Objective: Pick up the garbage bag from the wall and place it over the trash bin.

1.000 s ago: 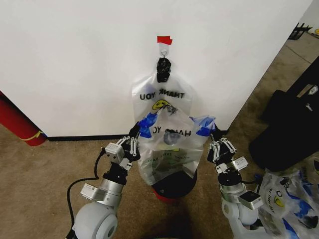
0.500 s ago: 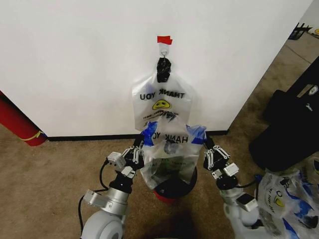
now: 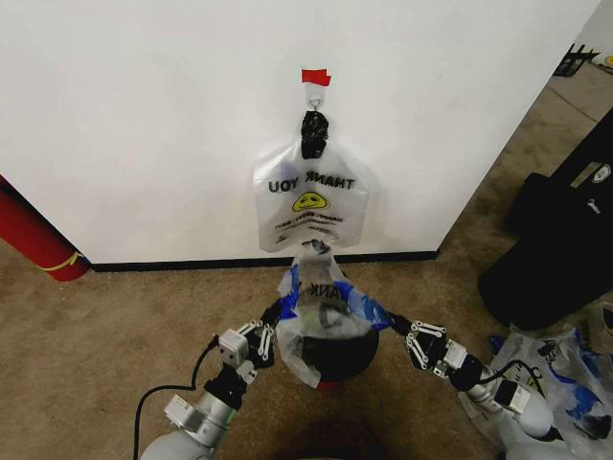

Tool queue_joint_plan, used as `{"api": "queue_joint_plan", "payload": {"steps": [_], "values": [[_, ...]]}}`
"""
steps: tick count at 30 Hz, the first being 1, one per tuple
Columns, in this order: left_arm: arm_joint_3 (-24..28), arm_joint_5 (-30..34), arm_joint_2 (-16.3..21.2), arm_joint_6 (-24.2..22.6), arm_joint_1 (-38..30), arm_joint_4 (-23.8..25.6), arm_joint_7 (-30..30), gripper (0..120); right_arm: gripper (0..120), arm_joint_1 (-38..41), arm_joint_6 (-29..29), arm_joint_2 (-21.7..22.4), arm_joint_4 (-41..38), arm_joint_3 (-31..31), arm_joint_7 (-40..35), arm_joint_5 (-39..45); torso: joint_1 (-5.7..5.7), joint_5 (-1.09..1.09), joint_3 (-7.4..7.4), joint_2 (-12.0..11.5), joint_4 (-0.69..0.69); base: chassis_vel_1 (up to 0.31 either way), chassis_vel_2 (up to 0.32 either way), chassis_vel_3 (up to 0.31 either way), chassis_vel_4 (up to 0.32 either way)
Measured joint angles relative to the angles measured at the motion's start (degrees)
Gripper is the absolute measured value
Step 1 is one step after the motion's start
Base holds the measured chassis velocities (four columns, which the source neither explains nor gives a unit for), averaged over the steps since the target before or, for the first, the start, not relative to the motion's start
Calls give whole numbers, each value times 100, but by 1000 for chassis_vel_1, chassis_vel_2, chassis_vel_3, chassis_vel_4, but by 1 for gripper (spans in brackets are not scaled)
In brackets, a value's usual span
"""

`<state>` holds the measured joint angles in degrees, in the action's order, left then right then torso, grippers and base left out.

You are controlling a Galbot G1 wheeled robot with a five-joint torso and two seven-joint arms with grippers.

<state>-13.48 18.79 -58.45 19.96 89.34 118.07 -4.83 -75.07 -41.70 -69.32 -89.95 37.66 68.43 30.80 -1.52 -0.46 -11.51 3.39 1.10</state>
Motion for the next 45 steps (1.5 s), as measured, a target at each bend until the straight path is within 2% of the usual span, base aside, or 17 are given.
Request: {"api": "queue_joint_plan", "payload": {"steps": [7,11,13,15,22,23,26,28,36,45], "values": [[-79,-62,474,38,70,-12,-317,0,0,141,397,199,245,-59,717,227,0,0,0,0,0,0,0,0,0],[-211,-243,793,275,78,-213,-967,0,0,337,1080,507,672,-81,1791,633,0,0,0,0,0,0,0,0,0],[-283,-386,931,443,-3,-389,-1353,0,0,416,1191,626,888,-116,1987,654,0,0,0,0,0,0,0,0,0],[-295,-415,958,475,-26,-422,-1420,0,0,427,1204,648,928,-129,2017,663,0,0,0,0,0,0,0,0,0],[-713,-1125,1397,1084,-355,-1040,-2703,0,0,477,1289,711,1391,-325,2040,947,0,0,0,0,1,0,0,0,0],[-713,-1125,1397,1084,-355,-1040,-2703,0,0,477,1289,711,1391,-325,2040,947,0,0,0,0,1,0,0,0,0],[-985,-1347,1476,1309,-440,-1222,-3538,0,0,463,1272,722,1614,-413,2027,980,0,0,0,0,0,0,0,0,0],[-1061,-1447,1491,1361,-505,-1309,-3864,0,0,473,1190,718,1737,-453,2019,938,0,1,0,0,0,0,0,0,0],[-1050,-1791,1456,1458,-929,-1749,-4464,0,0,602,1015,633,2137,-536,1995,615,0,0,-1,0,0,0,0,0,0],[-1149,-1611,1688,1367,-1086,-1692,-5222,0,0,488,1100,700,1960,-552,1984,754,0,0,0,0,0,0,0,0,0]]}}
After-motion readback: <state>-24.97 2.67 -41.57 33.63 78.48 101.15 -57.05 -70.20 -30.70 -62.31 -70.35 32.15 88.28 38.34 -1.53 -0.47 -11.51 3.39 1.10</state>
